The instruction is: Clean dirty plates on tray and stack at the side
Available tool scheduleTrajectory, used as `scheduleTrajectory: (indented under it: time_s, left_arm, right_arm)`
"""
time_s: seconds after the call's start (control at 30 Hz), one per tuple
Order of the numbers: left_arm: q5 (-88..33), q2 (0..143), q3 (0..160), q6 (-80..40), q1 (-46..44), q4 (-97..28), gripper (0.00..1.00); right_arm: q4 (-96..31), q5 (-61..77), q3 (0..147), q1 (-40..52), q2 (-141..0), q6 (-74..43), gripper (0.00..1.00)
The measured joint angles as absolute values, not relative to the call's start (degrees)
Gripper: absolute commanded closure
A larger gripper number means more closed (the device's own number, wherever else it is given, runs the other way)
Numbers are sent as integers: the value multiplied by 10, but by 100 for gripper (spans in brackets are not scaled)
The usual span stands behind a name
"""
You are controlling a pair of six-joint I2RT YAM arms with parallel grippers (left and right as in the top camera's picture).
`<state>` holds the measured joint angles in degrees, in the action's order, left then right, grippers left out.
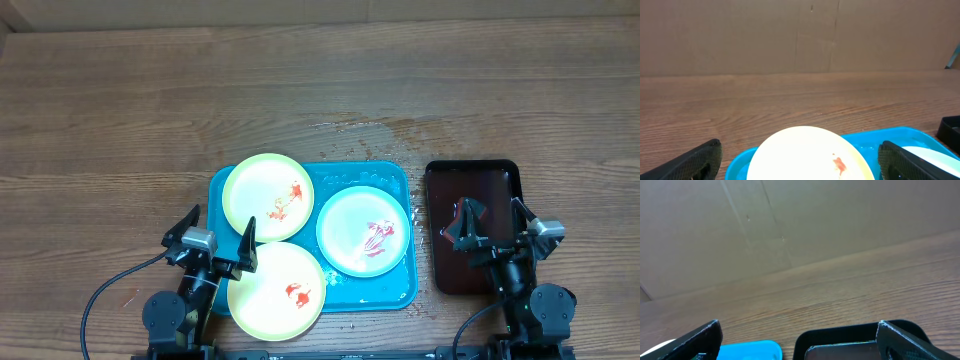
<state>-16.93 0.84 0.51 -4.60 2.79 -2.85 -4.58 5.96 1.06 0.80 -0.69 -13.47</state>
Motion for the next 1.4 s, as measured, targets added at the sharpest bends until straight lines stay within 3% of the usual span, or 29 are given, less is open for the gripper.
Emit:
scheduleTrajectory:
  time_s: [1.4]
  left_arm:
    - [-169, 8, 5, -46, 28, -29, 0]
  right_arm:
    - [-72, 62, 11, 8, -8, -134, 0]
